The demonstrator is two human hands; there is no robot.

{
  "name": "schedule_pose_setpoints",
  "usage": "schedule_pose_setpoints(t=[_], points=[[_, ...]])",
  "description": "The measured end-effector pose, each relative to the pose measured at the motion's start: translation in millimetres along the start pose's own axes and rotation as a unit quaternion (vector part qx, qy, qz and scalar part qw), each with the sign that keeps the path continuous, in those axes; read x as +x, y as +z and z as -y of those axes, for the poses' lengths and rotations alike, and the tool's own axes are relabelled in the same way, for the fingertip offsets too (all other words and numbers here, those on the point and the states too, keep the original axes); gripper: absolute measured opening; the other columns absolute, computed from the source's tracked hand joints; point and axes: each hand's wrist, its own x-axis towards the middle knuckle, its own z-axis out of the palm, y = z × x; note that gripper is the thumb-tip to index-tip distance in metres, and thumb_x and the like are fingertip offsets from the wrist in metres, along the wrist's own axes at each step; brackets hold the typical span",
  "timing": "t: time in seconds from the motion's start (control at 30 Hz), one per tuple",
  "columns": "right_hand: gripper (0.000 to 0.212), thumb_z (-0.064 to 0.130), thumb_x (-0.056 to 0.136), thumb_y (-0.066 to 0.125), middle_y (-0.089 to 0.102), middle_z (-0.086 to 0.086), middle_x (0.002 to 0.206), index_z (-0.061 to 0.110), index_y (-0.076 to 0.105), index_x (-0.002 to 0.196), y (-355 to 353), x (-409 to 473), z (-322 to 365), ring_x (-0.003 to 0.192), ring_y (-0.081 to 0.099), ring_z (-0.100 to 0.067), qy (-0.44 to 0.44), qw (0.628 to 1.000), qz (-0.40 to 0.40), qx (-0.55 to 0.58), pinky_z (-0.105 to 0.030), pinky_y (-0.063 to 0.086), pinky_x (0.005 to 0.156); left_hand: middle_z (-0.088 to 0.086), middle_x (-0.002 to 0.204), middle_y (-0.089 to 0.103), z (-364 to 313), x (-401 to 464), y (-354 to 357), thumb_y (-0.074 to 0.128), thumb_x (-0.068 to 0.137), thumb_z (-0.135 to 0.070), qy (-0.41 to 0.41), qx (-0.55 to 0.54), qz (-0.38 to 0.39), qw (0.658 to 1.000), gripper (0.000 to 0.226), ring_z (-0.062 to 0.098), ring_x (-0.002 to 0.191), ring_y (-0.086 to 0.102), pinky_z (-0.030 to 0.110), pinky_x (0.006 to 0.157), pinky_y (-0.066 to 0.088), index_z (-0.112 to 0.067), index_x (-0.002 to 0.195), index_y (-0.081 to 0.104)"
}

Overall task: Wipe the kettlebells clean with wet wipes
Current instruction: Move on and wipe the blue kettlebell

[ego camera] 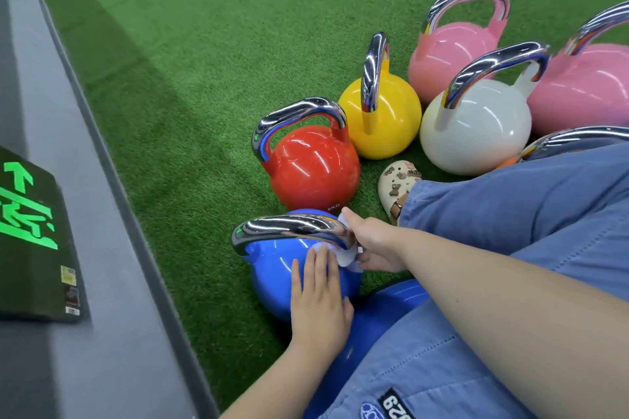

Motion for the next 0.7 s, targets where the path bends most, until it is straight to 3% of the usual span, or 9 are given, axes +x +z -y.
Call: schedule_pose_setpoints(t=[0.1,0.17,0.23,0.37,0.47,0.53,0.6,0.67,0.7], points=[[0.046,0.052,0.098,0.026,0.055,-0.002,0.071,0.016,0.053,0.087,0,-1,-1,0.057,0.053,-0.009,0.026,0.999,0.012,0.022,-0.021,0.046,0.052,0.023,0.117,0.061,5,19,-6,0.07,0.047,-0.045,-0.062,-0.001,-0.029,0.998,0.069,0.038,0.116,0.051,0.049,0.107,0.014,-0.009,0.106,0.068],[0.048,0.057,0.096,0.025,0.059,-0.005,0.081,0.018,0.052,0.099,2,2,-1,0.071,0.055,-0.014,0.039,0.998,0.013,0.04,-0.025,0.047,0.068,0.018,0.098,0.067,3,34,-16,0.061,0.047,-0.047,-0.109,-0.022,-0.027,0.993,0.048,0.039,0.098,0.062,0.052,0.102,0.024,-0.018,0.083,0.072],[0.054,0.06,0.095,0.023,0.061,-0.007,0.088,0.016,0.053,0.102,3,5,0,0.08,0.057,-0.017,0.038,0.998,0.004,0.05,-0.03,0.047,0.083,0.012,0.083,0.068,1,44,-21,0.059,0.047,-0.045,-0.131,-0.062,-0.031,0.989,0.039,0.038,0.088,0.064,0.054,0.099,0.038,-0.019,0.073,0.072],[0.063,0.056,0.096,0.024,0.061,-0.013,0.113,0.009,0.045,0.133,4,-3,4,0.096,0.061,-0.023,0.032,0.997,-0.005,0.064,-0.032,0.05,0.082,0.01,0.097,0.068,-10,36,-16,0.058,0.051,-0.029,-0.148,-0.105,-0.061,0.981,0.04,0.039,0.106,0.06,0.047,0.104,0.021,-0.012,0.085,0.07],[0.064,0.053,0.097,0.025,0.047,-0.019,0.137,0.009,0.029,0.145,3,-8,6,0.104,0.061,-0.028,0.032,0.996,0.01,0.079,-0.033,0.052,0.078,0.018,0.115,0.064,-28,21,-12,0.072,0.041,-0.023,-0.141,-0.121,0.008,0.982,0.07,0.039,0.115,0.056,0.045,0.102,0.02,0.002,0.106,0.066],[0.061,0.049,0.099,0.024,0.047,-0.019,0.138,0.007,0.029,0.142,3,-12,4,0.115,0.057,-0.029,0.041,0.993,0.033,0.103,-0.034,0.049,0.084,0.022,0.123,0.06,-39,16,-15,0.08,0.031,-0.016,-0.165,-0.145,0.047,0.974,0.089,0.038,0.116,0.056,0.044,0.106,0.022,0.008,0.114,0.061],[0.057,0.046,0.1,0.024,0.051,-0.018,0.135,0.005,0.033,0.139,5,-15,0,0.113,0.057,-0.026,0.036,0.993,0.04,0.108,-0.034,0.046,0.087,0.023,0.142,0.04,-42,16,-26,0.076,0.052,-0.012,-0.193,-0.188,0.057,0.961,0.086,0.037,0.132,0.039,0.043,0.112,0.023,0.011,0.13,0.045],[0.054,0.044,0.101,0.023,0.046,-0.02,0.138,0.005,0.031,0.137,5,-16,-2,0.106,0.059,-0.028,0.03,0.994,0.042,0.101,-0.035,0.046,0.083,0.012,0.157,0.003,-46,20,-34,0.051,0.082,-0.006,-0.224,-0.248,0.059,0.941,0.067,0.029,0.145,0.001,0.038,0.117,0.007,-0.002,0.144,0.026],[0.052,0.044,0.101,0.021,0.044,-0.02,0.139,0.007,0.03,0.137,4,-18,-2,0.106,0.059,-0.03,0.031,0.994,0.046,0.096,-0.036,0.047,0.08,0.007,0.158,-0.005,-49,21,-36,0.043,0.086,-0.006,-0.23,-0.288,0.078,0.926,0.06,0.026,0.145,-0.006,0.036,0.117,0.004,-0.007,0.144,0.027]])
